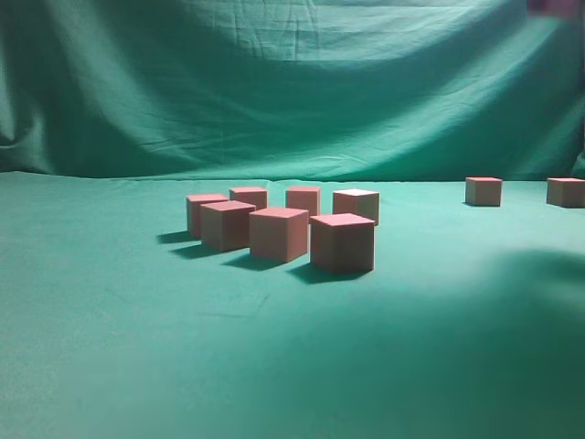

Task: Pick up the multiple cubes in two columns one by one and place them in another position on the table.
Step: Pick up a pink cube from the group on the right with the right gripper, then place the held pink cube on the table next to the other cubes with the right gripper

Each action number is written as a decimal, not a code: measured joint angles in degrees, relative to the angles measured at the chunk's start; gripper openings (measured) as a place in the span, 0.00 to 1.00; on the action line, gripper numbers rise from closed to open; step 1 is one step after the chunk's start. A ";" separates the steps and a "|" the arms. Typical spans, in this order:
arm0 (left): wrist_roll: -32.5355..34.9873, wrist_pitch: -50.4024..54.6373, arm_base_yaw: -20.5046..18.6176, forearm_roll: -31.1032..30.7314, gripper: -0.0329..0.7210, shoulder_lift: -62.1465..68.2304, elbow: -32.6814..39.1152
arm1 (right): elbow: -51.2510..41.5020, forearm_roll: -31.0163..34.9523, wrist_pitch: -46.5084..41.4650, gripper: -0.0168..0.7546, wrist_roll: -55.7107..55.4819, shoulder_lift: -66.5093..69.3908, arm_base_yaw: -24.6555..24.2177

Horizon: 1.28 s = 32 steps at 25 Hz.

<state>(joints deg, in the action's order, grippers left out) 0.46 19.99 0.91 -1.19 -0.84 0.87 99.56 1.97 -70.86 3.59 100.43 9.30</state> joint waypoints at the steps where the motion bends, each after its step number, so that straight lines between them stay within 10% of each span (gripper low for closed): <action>1: 0.00 0.00 0.00 0.00 0.04 0.00 0.00 | -0.66 0.10 -0.13 0.36 -0.29 -2.04 1.80; 19: 0.00 0.00 0.00 0.00 0.04 0.00 0.00 | -37.94 0.74 12.68 0.36 -3.00 -17.59 44.20; 32: 0.00 0.00 0.00 0.00 0.04 0.00 0.00 | -39.53 -7.38 23.30 0.36 -11.63 -6.55 46.04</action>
<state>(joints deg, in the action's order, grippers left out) 0.46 19.99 0.91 -1.19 -0.84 0.87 60.02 -5.40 -47.56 -8.04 93.89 55.33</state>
